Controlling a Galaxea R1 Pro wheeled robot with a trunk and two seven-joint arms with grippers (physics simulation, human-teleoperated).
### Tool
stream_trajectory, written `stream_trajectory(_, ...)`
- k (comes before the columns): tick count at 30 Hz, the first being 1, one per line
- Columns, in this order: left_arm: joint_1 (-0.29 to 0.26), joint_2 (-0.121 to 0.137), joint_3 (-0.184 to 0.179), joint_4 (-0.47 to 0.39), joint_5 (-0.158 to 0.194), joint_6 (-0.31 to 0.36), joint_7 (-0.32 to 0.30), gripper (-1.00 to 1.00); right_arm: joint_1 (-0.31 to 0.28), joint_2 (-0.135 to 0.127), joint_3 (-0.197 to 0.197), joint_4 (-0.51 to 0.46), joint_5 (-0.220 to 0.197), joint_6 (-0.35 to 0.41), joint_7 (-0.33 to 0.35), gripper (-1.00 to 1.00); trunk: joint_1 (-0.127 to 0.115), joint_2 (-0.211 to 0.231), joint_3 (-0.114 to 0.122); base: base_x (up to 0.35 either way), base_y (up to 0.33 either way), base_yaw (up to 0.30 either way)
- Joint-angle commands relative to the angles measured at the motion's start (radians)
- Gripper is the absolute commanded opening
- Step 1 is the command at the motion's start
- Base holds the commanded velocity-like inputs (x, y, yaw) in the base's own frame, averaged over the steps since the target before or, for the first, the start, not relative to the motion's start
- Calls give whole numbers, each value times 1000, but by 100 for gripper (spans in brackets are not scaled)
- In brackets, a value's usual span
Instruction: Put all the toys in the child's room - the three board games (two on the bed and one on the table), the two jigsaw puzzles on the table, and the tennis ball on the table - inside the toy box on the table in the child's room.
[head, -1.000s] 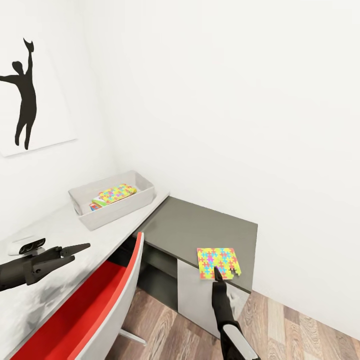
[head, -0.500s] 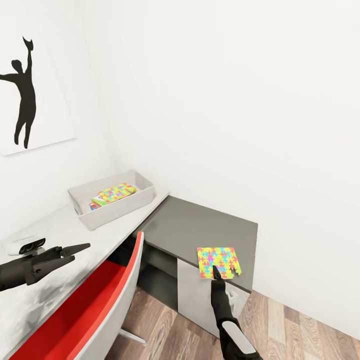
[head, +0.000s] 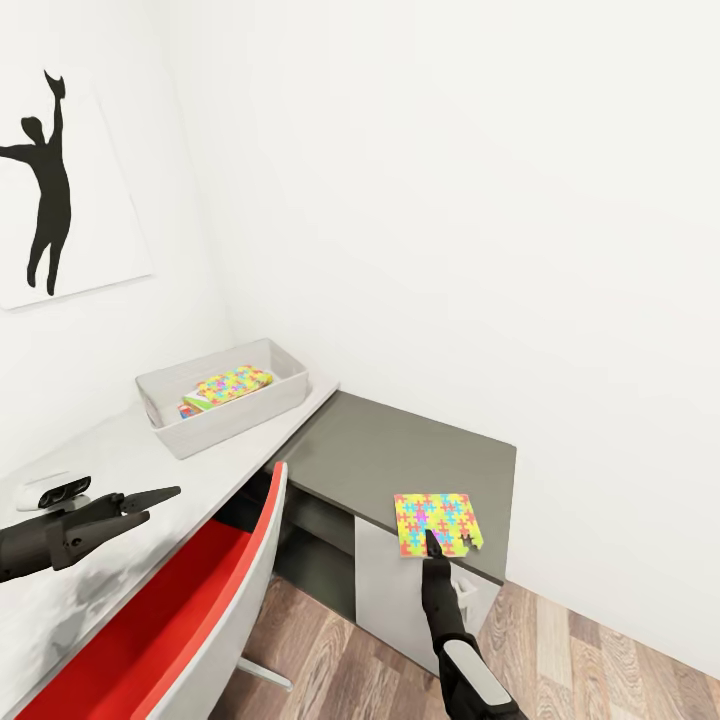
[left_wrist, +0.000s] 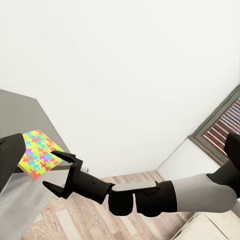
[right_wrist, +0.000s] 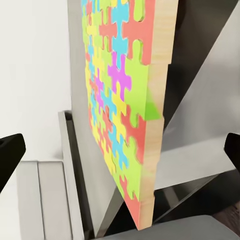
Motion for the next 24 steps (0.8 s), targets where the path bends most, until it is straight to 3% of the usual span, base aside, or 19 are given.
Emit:
stream_trajectory(1,0,0,0,0,0,11,-4,100,-1,0,4,1,-10,-5,5,100,0,-1,-1,0,0,0)
stream_trajectory(24,0,0,0,0,0,11,-4,100,-4,0,4,1,-10,-5,5,100,12,-22,-10,0,0,0)
